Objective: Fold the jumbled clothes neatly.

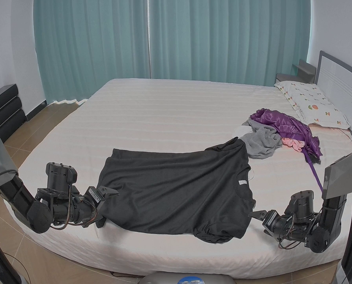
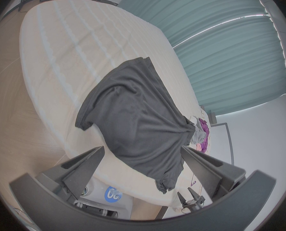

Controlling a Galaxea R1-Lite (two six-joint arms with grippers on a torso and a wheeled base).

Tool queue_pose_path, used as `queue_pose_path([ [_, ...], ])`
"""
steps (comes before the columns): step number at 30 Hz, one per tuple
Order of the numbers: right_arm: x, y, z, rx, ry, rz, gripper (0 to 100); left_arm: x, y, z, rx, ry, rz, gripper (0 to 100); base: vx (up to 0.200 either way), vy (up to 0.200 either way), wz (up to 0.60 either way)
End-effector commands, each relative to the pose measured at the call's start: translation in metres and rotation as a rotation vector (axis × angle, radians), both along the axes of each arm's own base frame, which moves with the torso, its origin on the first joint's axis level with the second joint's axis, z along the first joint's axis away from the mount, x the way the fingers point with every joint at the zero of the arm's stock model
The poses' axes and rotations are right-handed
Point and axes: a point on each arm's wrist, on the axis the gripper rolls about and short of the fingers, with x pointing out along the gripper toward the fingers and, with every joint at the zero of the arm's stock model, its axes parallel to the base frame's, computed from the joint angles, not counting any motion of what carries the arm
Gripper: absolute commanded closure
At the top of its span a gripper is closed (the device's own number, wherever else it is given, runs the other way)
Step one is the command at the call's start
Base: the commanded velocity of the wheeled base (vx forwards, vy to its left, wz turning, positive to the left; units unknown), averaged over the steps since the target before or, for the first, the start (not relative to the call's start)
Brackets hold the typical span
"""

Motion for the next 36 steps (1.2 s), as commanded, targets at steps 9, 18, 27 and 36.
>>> queue_pose_path([
  [9,0.019,0.033,-0.029,-0.091,-0.04,0.106,0,0.005,0.009,0.002,0.001,-0.021,0.036,0,0.0,0.0,0.0],
  [18,0.034,0.035,-0.044,-0.179,-0.077,0.099,0,0.004,0.01,0.002,0.0,-0.025,0.038,0,0.0,0.0,0.0],
  [27,0.043,0.035,-0.049,-0.214,-0.1,0.111,100,0.004,0.01,0.002,0.0,-0.025,0.038,0,0.0,0.0,0.0],
  [36,0.065,0.026,-0.033,-0.183,-0.191,0.053,100,0.004,0.009,0.002,0.001,-0.022,0.036,0,0.0,0.0,0.0],
])
